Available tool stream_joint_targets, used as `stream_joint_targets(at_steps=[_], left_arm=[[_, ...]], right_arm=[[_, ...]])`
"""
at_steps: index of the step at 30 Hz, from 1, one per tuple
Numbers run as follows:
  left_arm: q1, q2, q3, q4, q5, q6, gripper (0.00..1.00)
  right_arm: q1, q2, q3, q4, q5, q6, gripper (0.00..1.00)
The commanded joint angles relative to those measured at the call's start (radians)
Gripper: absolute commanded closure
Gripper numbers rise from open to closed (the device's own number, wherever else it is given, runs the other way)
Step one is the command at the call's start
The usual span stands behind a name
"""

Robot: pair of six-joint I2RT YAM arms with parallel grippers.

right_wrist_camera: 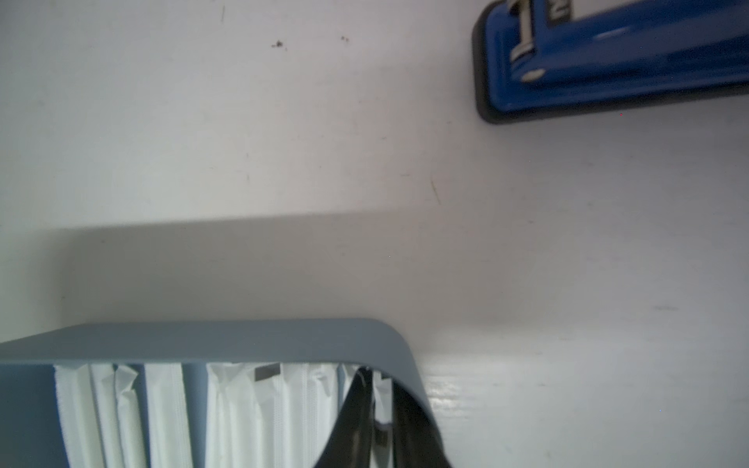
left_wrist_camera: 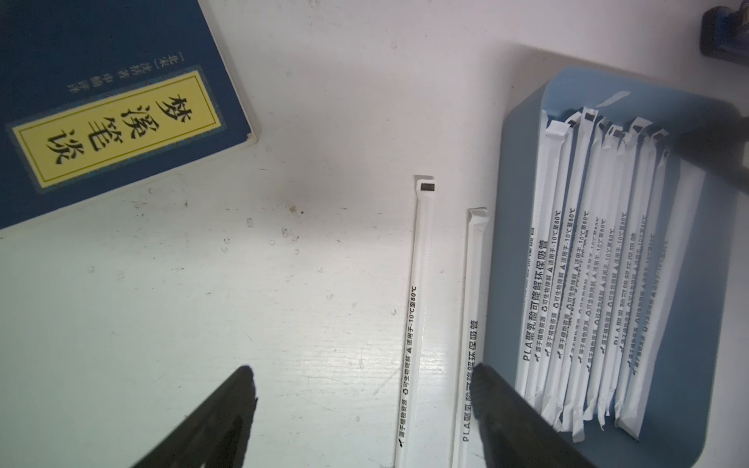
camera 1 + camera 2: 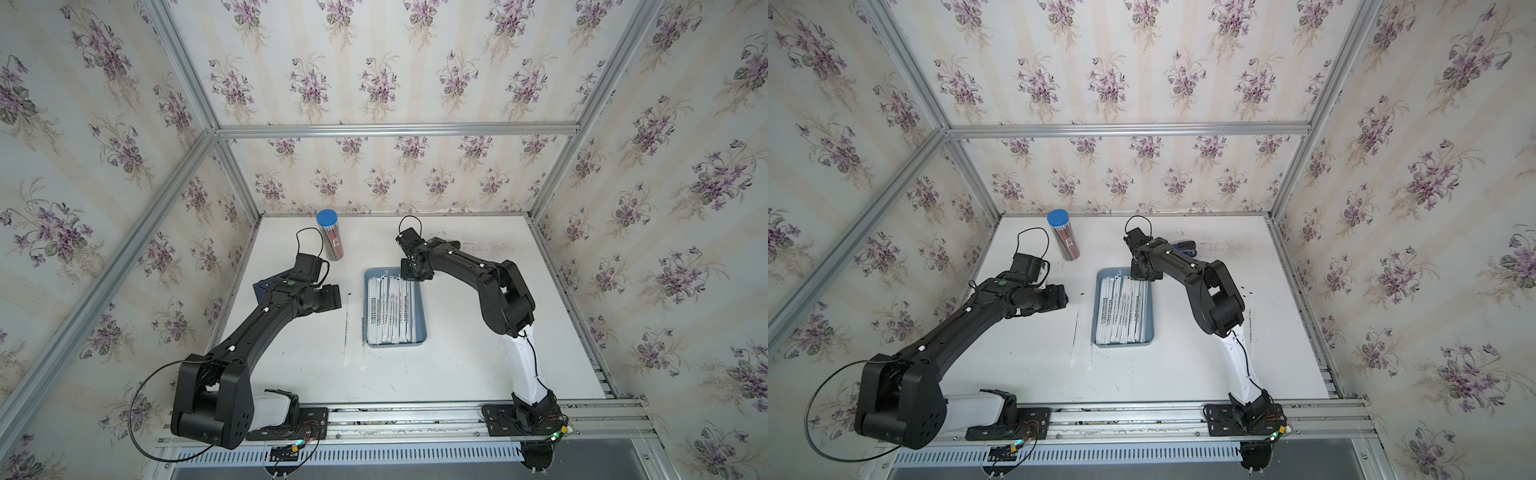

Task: Put the straws into the storage box
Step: Adjust the straw in the storage box, then pick up the straw from the center of the board.

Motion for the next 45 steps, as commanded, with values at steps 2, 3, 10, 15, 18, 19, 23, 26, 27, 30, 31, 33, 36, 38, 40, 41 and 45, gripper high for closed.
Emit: stream_joint_targets(at_steps=[2, 3, 10, 15, 18, 19, 23, 26, 27, 30, 31, 33, 36, 38, 40, 41, 45], left_arm=[[0.001, -0.016, 0.008, -0.012, -0.007, 0.004, 0.16], [0.001, -0.018, 0.007, -0.015, -0.010, 0.002, 0.16], [-0.013, -0.008, -0.003, -0.116, -0.066, -0.024, 0.26], [-0.059, 0.022, -0.051, -0.129, -0.073, -0.055, 0.36], [-0.084, 0.073, -0.036, -0.115, -0.046, -0.060, 0.42], [-0.100, 0.083, -0.026, -0.112, -0.047, -0.059, 0.43], [-0.147, 0.179, 0.014, -0.112, -0.052, -0.060, 0.48], [-0.172, 0.214, 0.024, -0.103, -0.060, -0.064, 0.53], [-0.178, 0.225, 0.027, -0.099, -0.062, -0.065, 0.54], [-0.202, 0.257, 0.042, -0.096, -0.065, -0.064, 0.57], [-0.211, 0.269, 0.046, -0.096, -0.067, -0.062, 0.58], [-0.221, 0.287, 0.055, -0.094, -0.071, -0.061, 0.58], [-0.226, 0.313, 0.057, -0.083, -0.064, -0.058, 0.59], [-0.228, 0.327, 0.053, -0.072, -0.057, -0.057, 0.59], [-0.228, 0.344, 0.052, -0.065, -0.053, -0.053, 0.62], [-0.227, 0.353, 0.052, -0.060, -0.050, -0.049, 0.62], [-0.228, 0.382, 0.056, -0.046, -0.031, -0.039, 0.69]], right_arm=[[0.006, -0.034, 0.013, -0.014, 0.051, -0.015, 0.76], [0.009, -0.049, 0.013, -0.023, 0.065, -0.019, 0.74], [0.027, -0.179, -0.052, -0.055, 0.086, -0.029, 0.73], [0.044, -0.297, -0.202, 0.014, 0.035, 0.028, 0.72], [0.060, -0.327, -0.261, 0.038, 0.024, 0.058, 0.73], [0.062, -0.331, -0.276, 0.043, 0.021, 0.063, 0.73], [0.063, -0.349, -0.316, 0.059, 0.024, 0.065, 0.73], [0.063, -0.359, -0.326, 0.060, 0.039, 0.059, 0.73], [0.062, -0.360, -0.327, 0.060, 0.040, 0.057, 0.73], [0.063, -0.356, -0.326, 0.059, 0.045, 0.050, 0.73], [0.063, -0.355, -0.326, 0.060, 0.048, 0.048, 0.73], [0.063, -0.353, -0.326, 0.063, 0.049, 0.047, 0.73], [0.063, -0.350, -0.322, 0.066, 0.050, 0.047, 0.73], [0.063, -0.351, -0.324, 0.066, 0.052, 0.048, 0.73], [0.063, -0.350, -0.327, 0.066, 0.056, 0.045, 0.73], [0.063, -0.350, -0.328, 0.066, 0.057, 0.046, 0.73], [0.063, -0.351, -0.333, 0.067, 0.059, 0.047, 0.74]])
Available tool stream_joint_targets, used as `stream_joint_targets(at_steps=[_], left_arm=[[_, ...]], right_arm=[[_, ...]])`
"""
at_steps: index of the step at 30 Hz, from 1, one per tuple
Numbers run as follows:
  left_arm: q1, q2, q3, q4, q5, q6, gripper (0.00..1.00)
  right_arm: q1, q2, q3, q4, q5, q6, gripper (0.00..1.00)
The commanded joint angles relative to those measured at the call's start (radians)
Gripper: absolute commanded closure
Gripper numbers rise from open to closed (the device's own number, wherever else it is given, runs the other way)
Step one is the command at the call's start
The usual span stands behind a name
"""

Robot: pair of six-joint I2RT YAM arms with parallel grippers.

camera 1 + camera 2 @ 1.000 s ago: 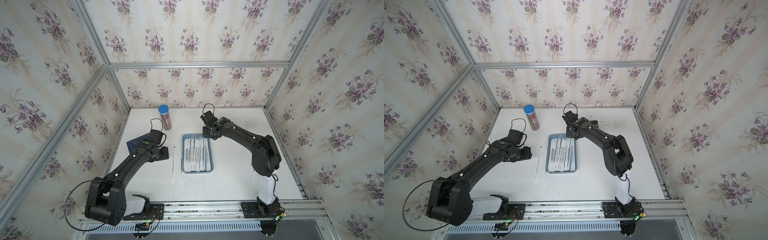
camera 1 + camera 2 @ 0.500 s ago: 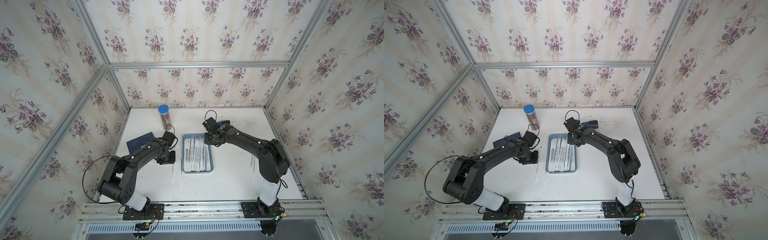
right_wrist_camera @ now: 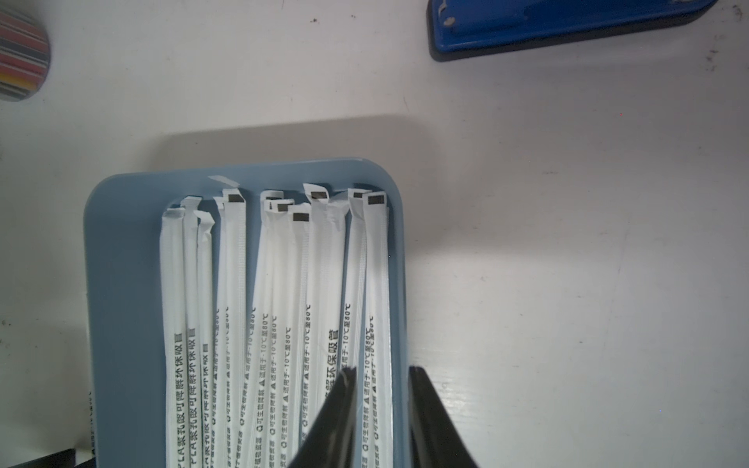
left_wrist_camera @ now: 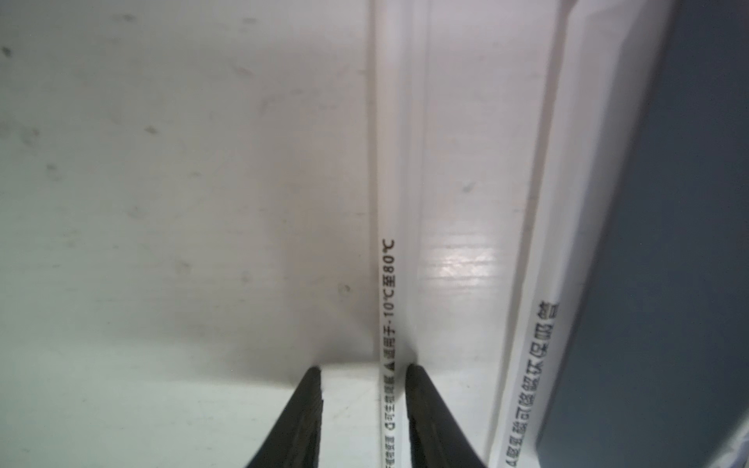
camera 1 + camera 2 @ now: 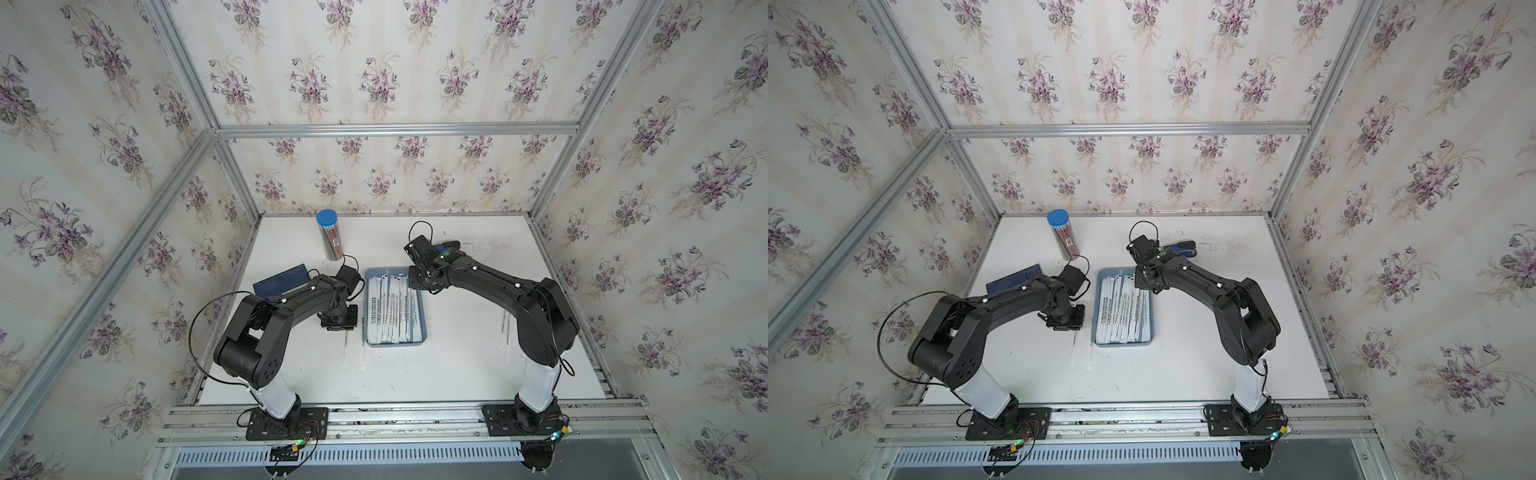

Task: Put the straws into the storage box
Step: Pick up the straw from the center of the board.

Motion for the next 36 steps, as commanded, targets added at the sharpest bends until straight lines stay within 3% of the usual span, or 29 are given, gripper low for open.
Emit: stream_joint_targets(at_steps=[1, 5, 15, 30, 36], left_arm=[[0.000, 0.026, 0.002, 0.026, 0.031, 0.016, 0.71], [0.000, 0.046, -0.003, 0.022, 0.024, 0.023, 0.73], [0.002, 0.013, -0.007, 0.005, 0.032, 0.027, 0.90], [0.006, -0.111, 0.123, -0.141, -0.014, 0.005, 0.91], [-0.072, -0.103, 0.275, -0.146, 0.048, -0.092, 0.90]], right_arm=[[0.000, 0.001, -0.005, 0.016, 0.014, -0.001, 0.75], [0.000, -0.003, -0.012, 0.017, 0.016, 0.005, 0.75], [0.000, -0.008, -0.017, 0.023, 0.015, 0.008, 0.75], [-0.001, -0.016, -0.004, 0.004, 0.051, -0.012, 0.76], [-0.033, -0.052, -0.005, -0.005, 0.061, -0.014, 0.76]])
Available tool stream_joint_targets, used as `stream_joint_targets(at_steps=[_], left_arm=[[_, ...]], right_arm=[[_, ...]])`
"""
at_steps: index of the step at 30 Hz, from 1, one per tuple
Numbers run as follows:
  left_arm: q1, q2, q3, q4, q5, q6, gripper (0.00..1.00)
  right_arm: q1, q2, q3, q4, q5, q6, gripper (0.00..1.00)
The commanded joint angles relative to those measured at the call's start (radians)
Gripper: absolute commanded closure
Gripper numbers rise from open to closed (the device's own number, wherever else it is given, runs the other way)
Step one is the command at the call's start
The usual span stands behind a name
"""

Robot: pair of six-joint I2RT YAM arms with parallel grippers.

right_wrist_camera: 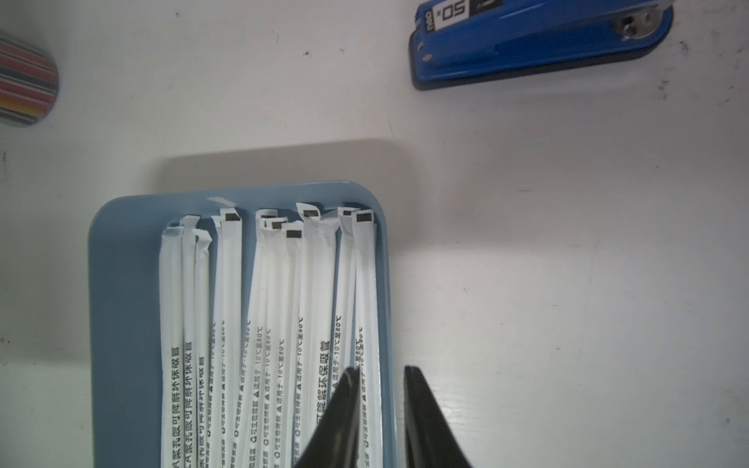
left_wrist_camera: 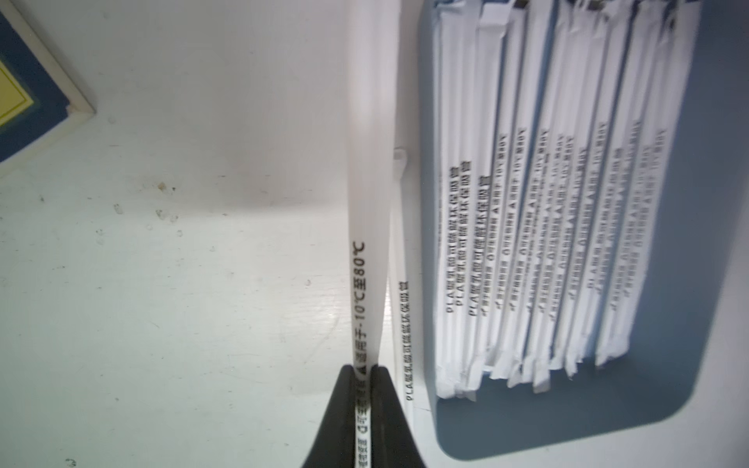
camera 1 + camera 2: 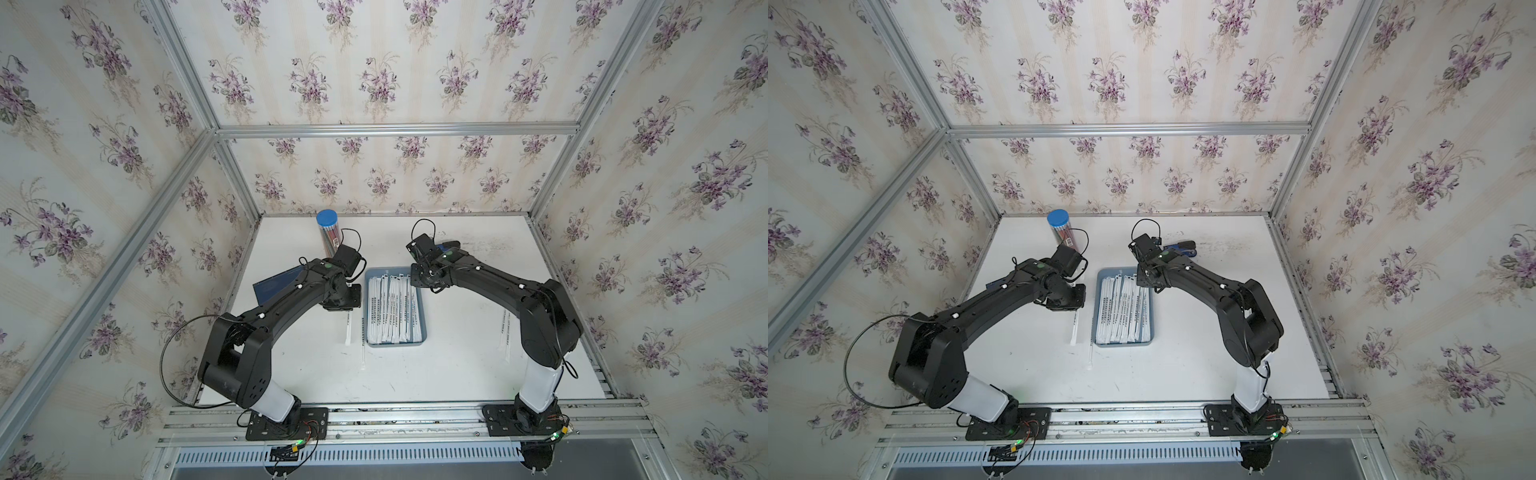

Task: Put the straws into the storage box
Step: Pick up the straw from the center of the board, then place the straw in the storage box.

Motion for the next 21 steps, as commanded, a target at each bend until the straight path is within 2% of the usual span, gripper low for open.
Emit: stream_joint_targets(at_steps=[1, 5, 14, 21], left_arm=[[-0.054, 0.049, 0.076, -0.012, 0.028, -0.070, 0.90], [-0.097, 0.183, 0.183, 0.026, 0.054, -0.097, 0.90], [-0.095, 0.296, 0.178, 0.156, 0.061, -0.107, 0.90], [-0.086, 0.342, 0.158, 0.192, 0.046, -0.087, 0.90]], right_arm=[[-0.023, -0.032, -0.007, -0.011, 0.022, -0.008, 0.76], [-0.054, -0.063, -0.021, -0.011, 0.025, -0.017, 0.76], [-0.061, -0.071, -0.059, 0.004, 0.009, -0.022, 0.76], [-0.061, -0.062, -0.057, 0.004, -0.001, -0.027, 0.76]])
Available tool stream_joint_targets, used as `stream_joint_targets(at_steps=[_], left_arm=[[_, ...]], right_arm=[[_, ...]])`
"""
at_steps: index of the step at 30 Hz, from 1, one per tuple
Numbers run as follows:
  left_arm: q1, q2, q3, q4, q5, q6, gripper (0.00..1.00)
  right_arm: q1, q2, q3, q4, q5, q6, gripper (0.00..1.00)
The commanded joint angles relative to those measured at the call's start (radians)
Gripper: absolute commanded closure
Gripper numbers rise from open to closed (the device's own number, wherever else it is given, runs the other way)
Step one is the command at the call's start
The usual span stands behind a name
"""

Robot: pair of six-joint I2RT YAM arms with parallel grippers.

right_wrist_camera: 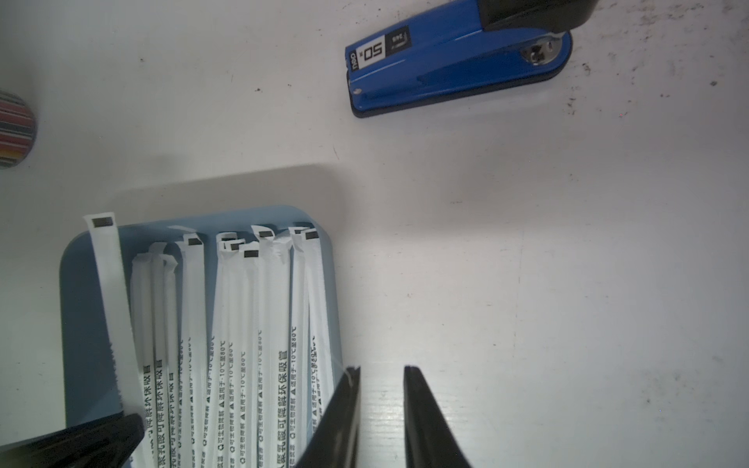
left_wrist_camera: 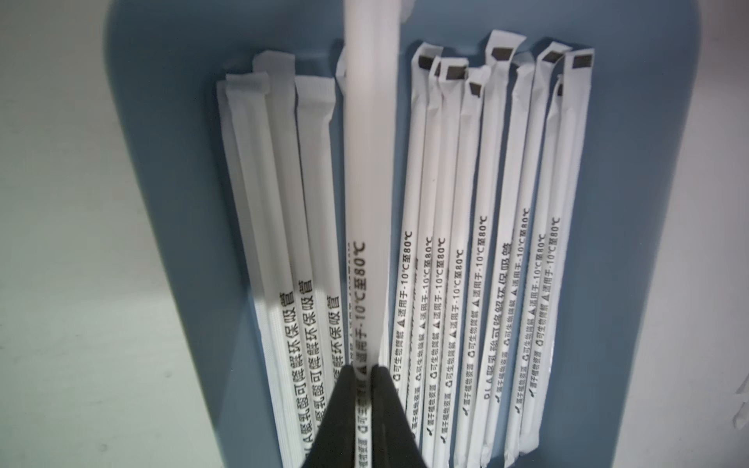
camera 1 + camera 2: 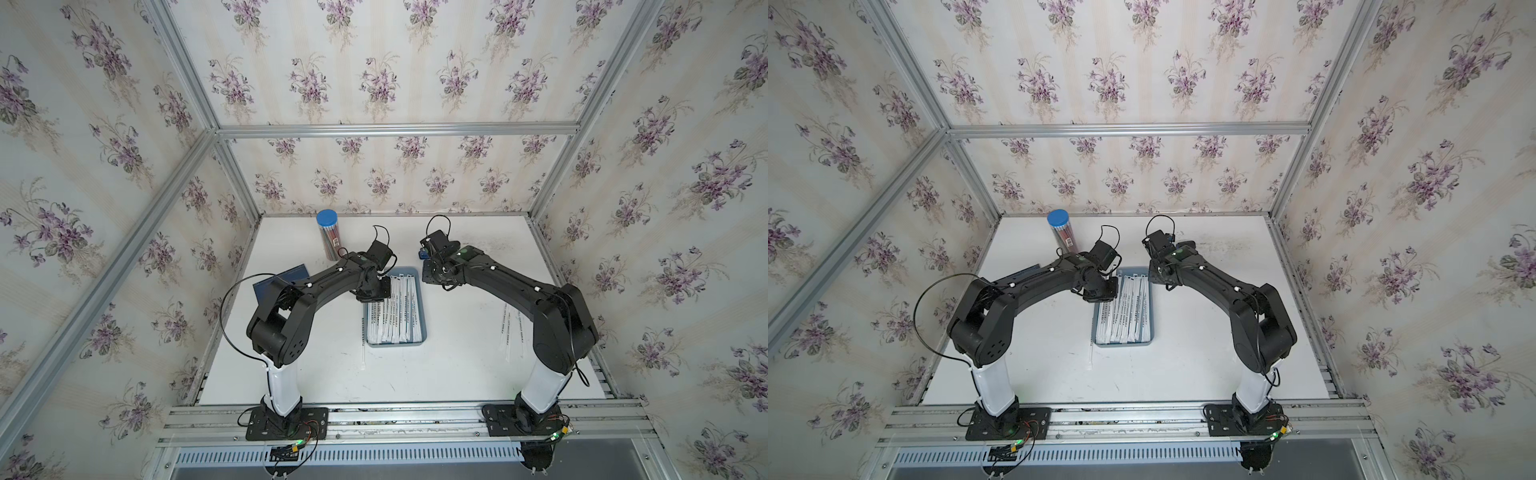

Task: Put the straws into the storage box
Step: Place the straw in the storage box.

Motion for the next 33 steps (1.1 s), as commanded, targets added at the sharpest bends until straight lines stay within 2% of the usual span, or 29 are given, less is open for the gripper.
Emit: stream_joint_targets(at_steps=[1, 13, 19, 22, 26, 29, 33], left_arm=[[0.008, 0.012, -0.009, 0.027, -0.013, 0.014, 0.90], [0.023, 0.054, -0.022, 0.033, -0.021, 0.035, 0.86], [0.038, -0.018, -0.020, 0.002, -0.047, 0.046, 0.81], [0.038, -0.065, -0.013, -0.018, -0.049, 0.055, 0.77], [0.042, -0.143, -0.023, -0.054, -0.070, 0.070, 0.67], [0.060, -0.236, -0.054, -0.101, -0.113, 0.083, 0.58], [0.163, -0.405, -0.162, -0.160, -0.167, 0.107, 0.45]], right_arm=[[-0.002, 0.004, 0.001, 0.000, -0.006, -0.006, 0.76], [0.006, 0.001, -0.003, 0.002, -0.021, 0.002, 0.76], [0.037, -0.008, 0.001, -0.012, -0.022, 0.022, 0.76], [0.085, -0.008, 0.022, -0.020, -0.024, 0.052, 0.75], [0.168, 0.010, 0.062, -0.041, -0.004, 0.128, 0.75], [0.240, 0.030, 0.088, -0.013, -0.035, 0.172, 0.74], [0.369, 0.105, 0.169, -0.026, -0.033, 0.218, 0.75]])
